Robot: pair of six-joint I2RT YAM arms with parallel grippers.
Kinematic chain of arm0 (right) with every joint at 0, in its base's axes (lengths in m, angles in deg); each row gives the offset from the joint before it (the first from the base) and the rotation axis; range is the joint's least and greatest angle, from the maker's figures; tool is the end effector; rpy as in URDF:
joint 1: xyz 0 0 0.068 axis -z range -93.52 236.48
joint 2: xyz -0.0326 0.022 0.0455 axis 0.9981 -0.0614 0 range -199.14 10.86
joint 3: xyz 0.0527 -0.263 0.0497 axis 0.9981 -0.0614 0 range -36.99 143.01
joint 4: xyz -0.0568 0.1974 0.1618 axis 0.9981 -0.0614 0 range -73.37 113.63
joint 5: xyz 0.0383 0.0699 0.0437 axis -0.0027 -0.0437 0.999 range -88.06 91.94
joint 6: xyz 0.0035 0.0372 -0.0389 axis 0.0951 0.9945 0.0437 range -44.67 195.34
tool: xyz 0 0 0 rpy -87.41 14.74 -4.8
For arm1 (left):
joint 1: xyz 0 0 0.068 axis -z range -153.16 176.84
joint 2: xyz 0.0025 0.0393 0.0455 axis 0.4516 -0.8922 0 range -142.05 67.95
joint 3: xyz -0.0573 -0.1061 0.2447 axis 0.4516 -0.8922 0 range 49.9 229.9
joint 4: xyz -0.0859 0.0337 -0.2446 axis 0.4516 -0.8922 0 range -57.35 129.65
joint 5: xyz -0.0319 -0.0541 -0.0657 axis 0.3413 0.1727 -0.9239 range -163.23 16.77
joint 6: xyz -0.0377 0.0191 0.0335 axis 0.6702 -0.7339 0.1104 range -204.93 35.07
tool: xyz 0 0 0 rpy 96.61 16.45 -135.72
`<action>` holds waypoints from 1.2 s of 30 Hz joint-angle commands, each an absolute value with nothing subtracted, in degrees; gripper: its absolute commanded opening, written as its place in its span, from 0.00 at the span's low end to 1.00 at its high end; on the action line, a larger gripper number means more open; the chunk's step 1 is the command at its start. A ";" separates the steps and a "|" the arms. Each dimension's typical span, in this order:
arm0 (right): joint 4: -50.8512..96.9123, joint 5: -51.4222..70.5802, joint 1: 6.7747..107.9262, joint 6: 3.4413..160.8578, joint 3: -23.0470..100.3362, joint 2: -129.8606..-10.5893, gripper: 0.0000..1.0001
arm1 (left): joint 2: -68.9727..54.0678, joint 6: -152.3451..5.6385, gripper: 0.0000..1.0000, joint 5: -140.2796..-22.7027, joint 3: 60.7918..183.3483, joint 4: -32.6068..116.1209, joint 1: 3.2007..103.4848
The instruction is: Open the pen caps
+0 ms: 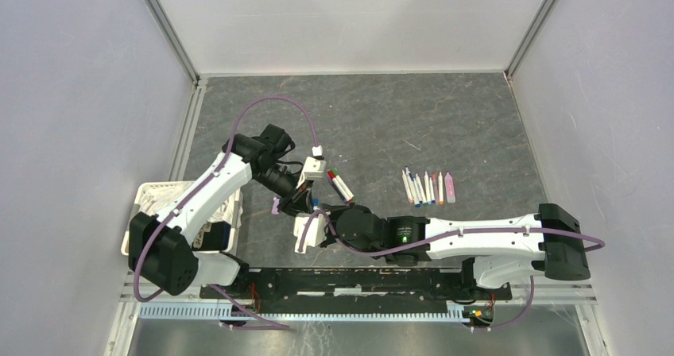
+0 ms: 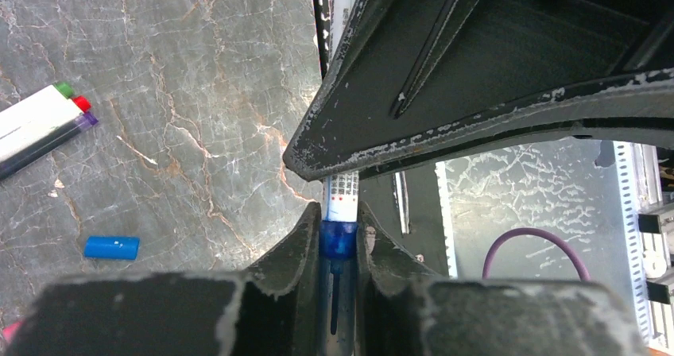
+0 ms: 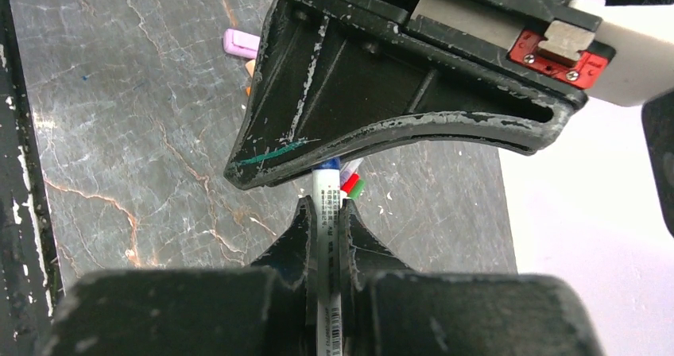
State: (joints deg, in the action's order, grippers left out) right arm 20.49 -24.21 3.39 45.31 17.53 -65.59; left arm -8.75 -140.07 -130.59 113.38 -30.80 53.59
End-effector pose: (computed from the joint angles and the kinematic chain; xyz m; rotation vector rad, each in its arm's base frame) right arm 0.0521 0.2997 0.2894 -1.4628 1.3102 0.1486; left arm 0.1846 -0.1264 0.2802 1.6930 1.8364 -1.2902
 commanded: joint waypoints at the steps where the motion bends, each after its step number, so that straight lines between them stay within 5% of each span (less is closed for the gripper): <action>1: 20.18 -24.73 2.63 46.97 20.74 -65.80 0.04 | -7.57 -143.15 0.03 -127.53 115.17 -28.58 53.30; 4: 17.41 -21.70 4.24 53.04 22.41 -65.48 0.38 | -6.00 -143.03 0.02 -124.43 114.60 -26.19 53.38; 7: 15.53 -7.16 11.07 62.21 22.69 -61.68 0.56 | -3.55 -144.54 0.02 -120.65 113.14 -24.45 53.46; 11: 16.08 19.41 24.96 74.16 21.90 -57.64 0.66 | -0.97 -148.16 0.02 -116.92 111.18 -23.37 53.84; 20: 11.33 52.17 36.43 88.46 26.23 -67.75 0.78 | 1.53 -154.38 0.02 -113.05 111.68 -25.45 55.69; 36: 31.87 62.31 36.43 111.35 28.53 -83.43 0.70 | 2.67 -160.96 0.02 -105.76 116.70 -28.33 62.58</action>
State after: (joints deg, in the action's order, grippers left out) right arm 20.27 58.51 36.35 101.97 26.21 -81.48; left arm 1.04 -157.53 -107.97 116.18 -27.74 60.56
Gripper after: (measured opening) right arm 0.707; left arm 0.209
